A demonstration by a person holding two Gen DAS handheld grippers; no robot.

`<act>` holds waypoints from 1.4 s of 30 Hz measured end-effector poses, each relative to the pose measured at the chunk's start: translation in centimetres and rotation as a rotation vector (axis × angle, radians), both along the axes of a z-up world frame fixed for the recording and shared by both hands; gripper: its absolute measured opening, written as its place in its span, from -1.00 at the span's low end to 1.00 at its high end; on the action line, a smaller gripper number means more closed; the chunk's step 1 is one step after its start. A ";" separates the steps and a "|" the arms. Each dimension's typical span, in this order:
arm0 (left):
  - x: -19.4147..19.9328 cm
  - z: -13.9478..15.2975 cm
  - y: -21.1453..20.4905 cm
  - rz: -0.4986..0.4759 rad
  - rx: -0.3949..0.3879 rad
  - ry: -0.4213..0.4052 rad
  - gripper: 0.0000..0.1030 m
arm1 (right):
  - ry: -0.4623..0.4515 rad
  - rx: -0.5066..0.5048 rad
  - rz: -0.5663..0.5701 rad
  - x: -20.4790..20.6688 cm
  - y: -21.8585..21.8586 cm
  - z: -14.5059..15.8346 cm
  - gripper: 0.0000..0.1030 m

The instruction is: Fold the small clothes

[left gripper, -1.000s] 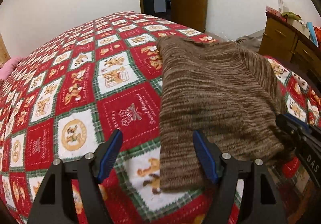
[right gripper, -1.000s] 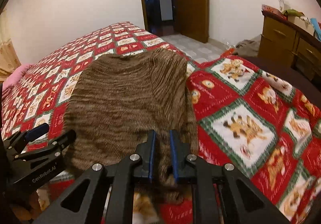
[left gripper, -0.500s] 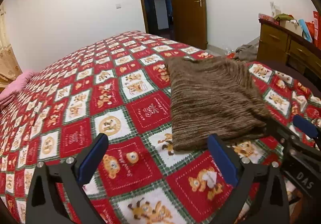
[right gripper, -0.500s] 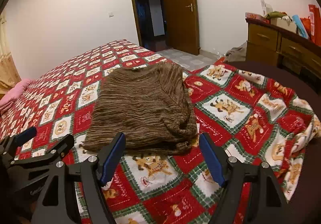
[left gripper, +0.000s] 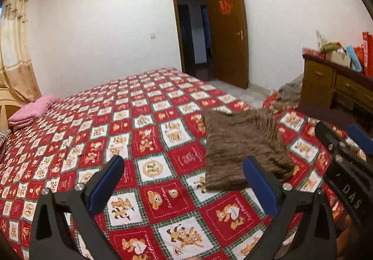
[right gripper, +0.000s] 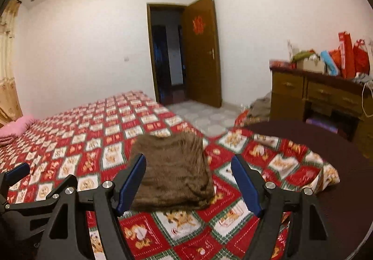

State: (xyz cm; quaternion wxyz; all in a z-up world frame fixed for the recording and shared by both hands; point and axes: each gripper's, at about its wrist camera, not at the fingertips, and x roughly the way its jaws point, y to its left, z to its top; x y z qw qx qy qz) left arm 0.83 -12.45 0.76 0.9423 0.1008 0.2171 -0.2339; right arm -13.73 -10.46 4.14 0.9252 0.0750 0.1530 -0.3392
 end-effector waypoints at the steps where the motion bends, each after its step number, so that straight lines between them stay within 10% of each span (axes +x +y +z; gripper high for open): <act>1: -0.2 0.3 0.1 0.002 -0.007 -0.007 1.00 | -0.012 -0.012 0.001 -0.2 0.3 0.3 0.48; 42: -1.0 1.0 0.0 0.010 -0.011 -0.054 1.00 | -0.077 -0.022 -0.049 -1.5 -0.4 1.3 0.49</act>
